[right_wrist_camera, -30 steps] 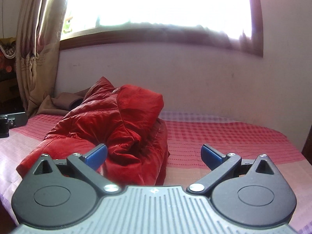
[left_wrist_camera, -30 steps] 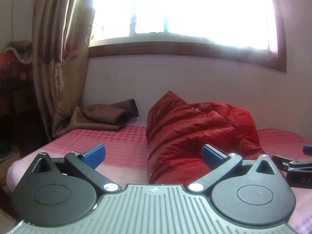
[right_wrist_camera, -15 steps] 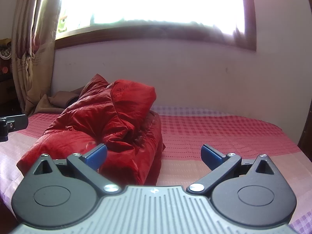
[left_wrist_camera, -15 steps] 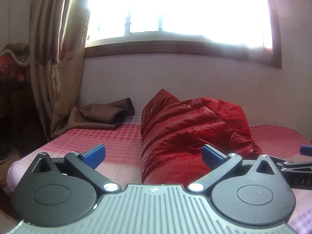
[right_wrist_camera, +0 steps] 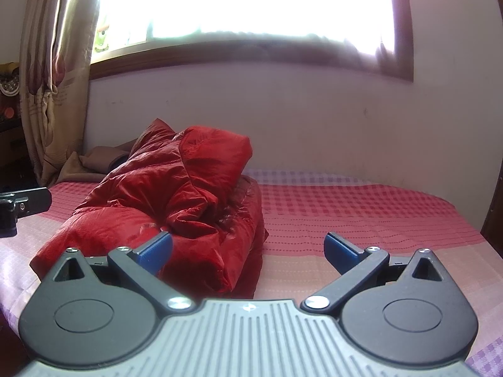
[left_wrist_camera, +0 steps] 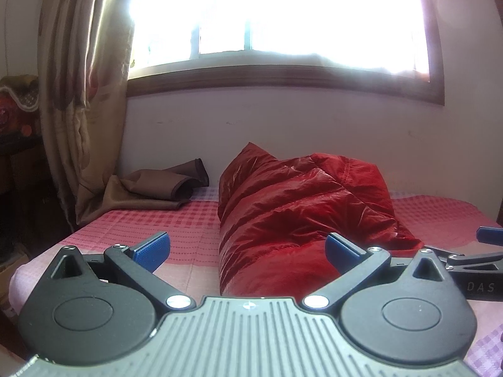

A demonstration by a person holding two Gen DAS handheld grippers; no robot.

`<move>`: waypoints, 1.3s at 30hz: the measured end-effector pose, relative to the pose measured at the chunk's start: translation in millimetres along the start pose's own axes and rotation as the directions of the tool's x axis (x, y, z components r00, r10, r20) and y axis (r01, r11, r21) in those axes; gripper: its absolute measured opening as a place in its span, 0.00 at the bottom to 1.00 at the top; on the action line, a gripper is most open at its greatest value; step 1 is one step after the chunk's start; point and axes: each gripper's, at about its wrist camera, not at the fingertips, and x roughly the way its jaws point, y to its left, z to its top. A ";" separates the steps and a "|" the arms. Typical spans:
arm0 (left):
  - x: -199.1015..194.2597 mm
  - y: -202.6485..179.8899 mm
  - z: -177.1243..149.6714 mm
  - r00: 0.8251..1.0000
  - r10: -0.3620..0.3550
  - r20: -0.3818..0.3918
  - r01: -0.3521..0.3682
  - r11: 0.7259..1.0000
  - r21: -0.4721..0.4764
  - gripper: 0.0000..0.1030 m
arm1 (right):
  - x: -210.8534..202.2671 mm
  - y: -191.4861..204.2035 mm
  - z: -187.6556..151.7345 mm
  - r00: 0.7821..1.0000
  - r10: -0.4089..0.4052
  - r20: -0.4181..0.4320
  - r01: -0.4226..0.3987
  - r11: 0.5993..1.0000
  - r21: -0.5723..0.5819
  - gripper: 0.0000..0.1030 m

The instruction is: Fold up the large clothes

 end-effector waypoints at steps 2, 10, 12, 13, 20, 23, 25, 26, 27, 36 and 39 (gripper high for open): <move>1.6 -0.6 -0.3 1.000 -0.002 -0.011 0.002 1.000 -0.001 1.00 | -0.7 -0.1 0.0 1.000 0.001 0.003 -0.001 1.000 -0.002 1.00; 4.7 -1.8 -1.5 0.999 0.006 -0.031 -0.006 1.000 -0.009 1.00 | -2.7 -0.4 -1.0 1.000 0.003 0.006 -0.003 1.000 0.002 1.00; 5.8 -3.1 -2.3 0.999 0.003 -0.034 -0.003 1.000 -0.004 1.00 | -2.3 -0.9 -0.7 1.000 0.004 0.005 -0.004 1.000 0.001 1.00; 6.1 -3.7 -2.8 0.999 0.004 -0.036 -0.004 1.000 -0.002 1.00 | -2.1 -1.0 -0.7 1.000 0.005 0.006 -0.005 1.000 0.001 1.00; 8.8 -6.7 -4.3 0.999 0.003 -0.053 -0.003 1.000 0.002 1.00 | -2.0 -0.8 -0.9 1.000 0.007 0.008 -0.007 1.000 0.001 1.00; 8.6 -8.6 -4.9 0.998 0.004 -0.055 -0.003 1.000 0.004 1.00 | -2.1 -0.8 -0.8 1.000 0.010 0.008 -0.010 1.000 0.000 1.00; 8.2 -9.7 -5.1 0.999 0.004 -0.053 -0.003 1.000 0.009 1.00 | -2.3 -1.2 -0.8 1.000 0.011 0.010 -0.011 1.000 -0.001 1.00; 8.5 -10.6 -5.0 0.999 0.003 -0.054 -0.002 1.000 0.011 1.00 | -2.6 -1.3 -0.8 1.000 0.012 0.010 -0.012 1.000 -0.001 1.00; 8.3 -11.0 -5.0 0.999 0.003 -0.053 -0.003 1.000 0.012 1.00 | -3.0 -1.8 -0.6 1.000 0.015 0.009 -0.015 1.000 0.000 1.00; 8.7 -11.8 -4.4 0.999 0.006 -0.051 -0.005 1.000 0.019 1.00 | -2.0 -4.3 -0.7 1.000 0.030 0.008 -0.030 1.000 0.000 1.00; 10.2 -13.1 -4.6 0.998 0.007 -0.056 -0.005 1.000 0.022 1.00 | -2.2 -4.2 -0.8 0.999 0.034 0.009 -0.034 0.999 -0.001 1.00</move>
